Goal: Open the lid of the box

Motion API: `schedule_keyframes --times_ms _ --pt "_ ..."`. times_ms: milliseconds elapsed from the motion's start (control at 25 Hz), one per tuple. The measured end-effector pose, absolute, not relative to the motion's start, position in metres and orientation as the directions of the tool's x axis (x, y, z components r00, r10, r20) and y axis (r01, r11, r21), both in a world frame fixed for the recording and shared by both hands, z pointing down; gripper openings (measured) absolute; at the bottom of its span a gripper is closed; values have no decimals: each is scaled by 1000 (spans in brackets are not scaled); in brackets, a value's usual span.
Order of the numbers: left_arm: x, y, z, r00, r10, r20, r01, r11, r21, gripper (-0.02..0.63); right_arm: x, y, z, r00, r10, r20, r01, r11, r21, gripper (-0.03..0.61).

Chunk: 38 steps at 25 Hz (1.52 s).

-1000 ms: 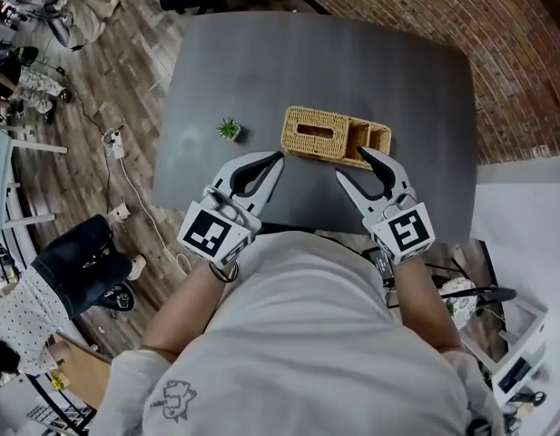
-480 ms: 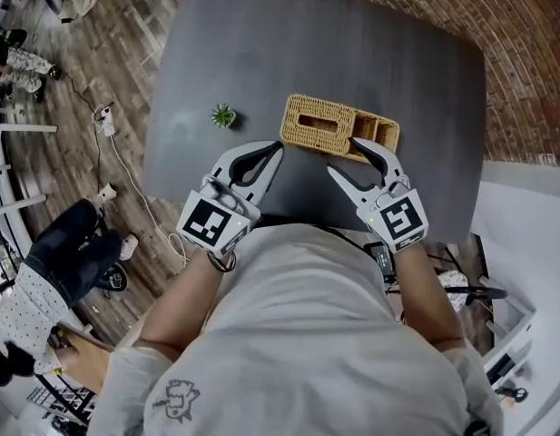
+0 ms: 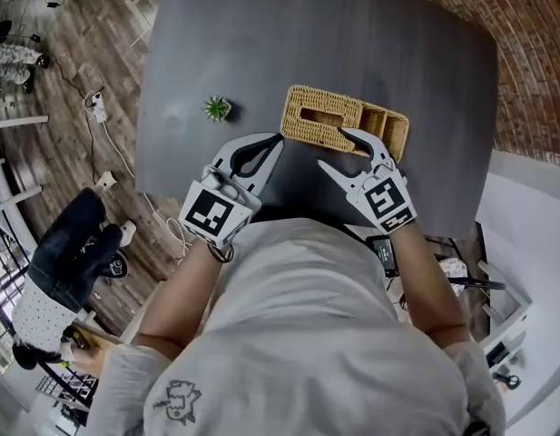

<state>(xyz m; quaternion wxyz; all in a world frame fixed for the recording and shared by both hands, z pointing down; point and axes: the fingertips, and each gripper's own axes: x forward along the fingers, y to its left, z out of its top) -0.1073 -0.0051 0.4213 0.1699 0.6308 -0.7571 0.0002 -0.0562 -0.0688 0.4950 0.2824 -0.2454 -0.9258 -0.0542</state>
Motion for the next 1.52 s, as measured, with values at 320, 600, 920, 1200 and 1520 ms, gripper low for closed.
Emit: schedule_keyframes --times_ms 320,600,920,1200,1520 --pt "-118 -34 453 -96 -944 316 -962 169 213 11 -63 -80 547 -623 435 650 527 848 -62 294" --pt "-126 -36 485 -58 -932 358 -955 156 253 11 -68 -75 584 -547 415 727 592 806 -16 302" --pt "-131 -48 506 -30 -925 379 -953 141 268 11 -66 -77 608 -478 410 777 656 755 5 302" --pt "-134 -51 517 -17 -924 383 -949 135 285 11 -63 -76 619 -438 367 821 690 722 46 278" --pt "-136 -46 518 -36 -922 386 -947 155 281 11 -62 -77 622 -417 342 842 705 706 62 261"
